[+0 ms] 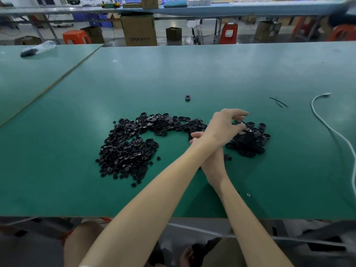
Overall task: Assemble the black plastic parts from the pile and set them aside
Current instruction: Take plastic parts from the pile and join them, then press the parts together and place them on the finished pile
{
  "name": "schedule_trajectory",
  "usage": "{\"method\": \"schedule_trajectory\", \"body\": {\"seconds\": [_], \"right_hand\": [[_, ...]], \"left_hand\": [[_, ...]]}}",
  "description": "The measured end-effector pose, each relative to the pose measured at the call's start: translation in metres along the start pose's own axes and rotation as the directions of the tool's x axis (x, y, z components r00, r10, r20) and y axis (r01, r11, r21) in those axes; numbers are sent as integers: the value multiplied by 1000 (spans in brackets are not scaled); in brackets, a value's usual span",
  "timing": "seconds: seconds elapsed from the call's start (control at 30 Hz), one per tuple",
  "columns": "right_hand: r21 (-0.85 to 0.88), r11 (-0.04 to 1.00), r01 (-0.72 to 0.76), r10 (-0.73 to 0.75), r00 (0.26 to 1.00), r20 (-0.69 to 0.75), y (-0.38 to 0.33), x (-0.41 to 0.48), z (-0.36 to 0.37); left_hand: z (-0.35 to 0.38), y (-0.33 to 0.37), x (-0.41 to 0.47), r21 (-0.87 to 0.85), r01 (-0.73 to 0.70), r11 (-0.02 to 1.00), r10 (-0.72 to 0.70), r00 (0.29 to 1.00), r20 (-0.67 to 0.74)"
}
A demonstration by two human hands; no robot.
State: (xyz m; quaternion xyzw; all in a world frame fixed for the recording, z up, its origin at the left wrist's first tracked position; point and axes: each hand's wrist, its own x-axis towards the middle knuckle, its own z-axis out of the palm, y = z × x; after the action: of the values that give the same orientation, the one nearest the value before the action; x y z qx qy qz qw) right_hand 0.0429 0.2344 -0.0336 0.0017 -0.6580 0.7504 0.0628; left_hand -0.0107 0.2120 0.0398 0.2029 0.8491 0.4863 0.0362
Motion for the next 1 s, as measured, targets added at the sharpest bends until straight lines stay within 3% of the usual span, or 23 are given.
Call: {"method": "schedule_trajectory", "body": {"seconds": [0.07,0.13,0.27,0.4,0.5,0.8,0.9,1.0], "right_hand": [[-19,1000,-2,2,1000,0,0,1,2],[-143,989,-21,21,1000,-1,1,5,2],[-236,971,26,-39,998,-50,2,4,4],[-234,972,28,-51,995,-90,3,4,4],[-232,973,25,-44,996,-79,4,4,4],[-249,968,18,-37,997,-72,3,3,4],[-255,967,28,-49,996,-78,4,4,5],[-241,970,40,-60,995,-78,5,4,5]], "left_hand": [[-8,-6,-4,-6,-10,1000,9,996,-88],[-21,-14,-9,2,4,1000,-4,985,-173],[-60,-43,-17,175,149,973,-104,964,-244],[-96,-80,-31,491,318,811,-184,936,-301],[-114,-104,-45,569,424,704,-266,901,-343],[-121,-122,-66,510,359,782,-195,917,-348],[-120,-116,-69,325,246,913,-150,944,-293],[-114,-103,-70,176,128,976,-75,957,-279]]}}
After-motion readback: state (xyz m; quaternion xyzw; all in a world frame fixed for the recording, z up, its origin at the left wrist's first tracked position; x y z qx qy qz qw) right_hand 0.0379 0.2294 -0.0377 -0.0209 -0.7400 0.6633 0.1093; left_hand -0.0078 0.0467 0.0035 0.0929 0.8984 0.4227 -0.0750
